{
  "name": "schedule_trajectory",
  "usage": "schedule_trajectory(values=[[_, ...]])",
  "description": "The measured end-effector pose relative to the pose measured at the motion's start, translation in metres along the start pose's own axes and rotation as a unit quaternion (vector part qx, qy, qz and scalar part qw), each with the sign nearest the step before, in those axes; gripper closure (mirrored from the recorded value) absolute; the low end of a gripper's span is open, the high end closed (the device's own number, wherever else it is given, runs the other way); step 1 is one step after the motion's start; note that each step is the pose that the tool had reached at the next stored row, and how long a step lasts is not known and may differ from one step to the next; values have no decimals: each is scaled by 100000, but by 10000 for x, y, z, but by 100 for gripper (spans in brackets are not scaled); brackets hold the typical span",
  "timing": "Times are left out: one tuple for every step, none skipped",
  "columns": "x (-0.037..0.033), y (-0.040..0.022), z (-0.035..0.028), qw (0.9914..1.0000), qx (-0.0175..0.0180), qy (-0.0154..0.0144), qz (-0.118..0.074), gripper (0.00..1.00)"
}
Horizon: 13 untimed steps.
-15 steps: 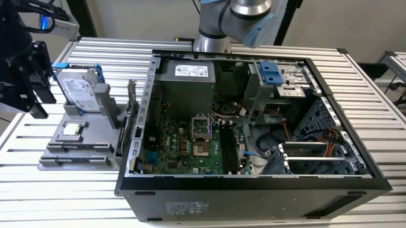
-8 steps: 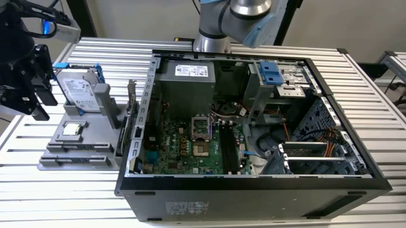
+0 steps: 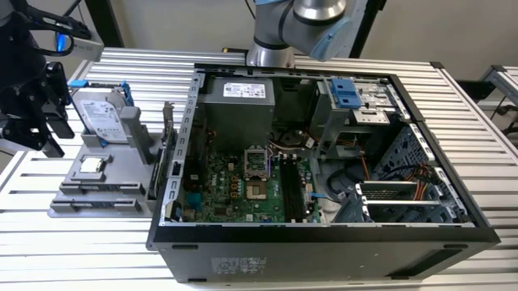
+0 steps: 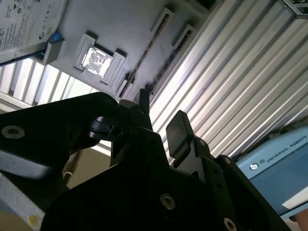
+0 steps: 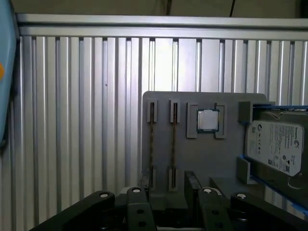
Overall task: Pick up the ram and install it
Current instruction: 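Pick up the ram and move it above insertion slot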
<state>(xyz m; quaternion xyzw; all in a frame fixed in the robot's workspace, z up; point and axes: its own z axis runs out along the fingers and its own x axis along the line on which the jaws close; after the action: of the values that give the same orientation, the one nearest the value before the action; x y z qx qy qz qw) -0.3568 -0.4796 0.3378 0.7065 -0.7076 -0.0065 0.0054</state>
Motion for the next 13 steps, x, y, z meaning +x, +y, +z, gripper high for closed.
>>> schedule_trajectory(values=[[0,0,10,100000,4,-2,43,0],[0,0,19,100000,0,1,73,0],[0,0,29,100000,4,-4,110,0],[0,0,37,100000,-1,-2,133,0],[0,0,47,100000,-3,2,155,0],[0,0,56,100000,-1,-1,171,0],[0,0,64,100000,2,-3,186,0],[0,0,73,100000,-3,1,194,0],[0,0,80,100000,-3,1,201,0],[0,0,87,100000,-3,0,209,0],[0,-1,94,100000,-5,2,211,0],[0,-1,101,100000,-2,0,217,0],[0,-1,107,100000,-2,1,219,0]])
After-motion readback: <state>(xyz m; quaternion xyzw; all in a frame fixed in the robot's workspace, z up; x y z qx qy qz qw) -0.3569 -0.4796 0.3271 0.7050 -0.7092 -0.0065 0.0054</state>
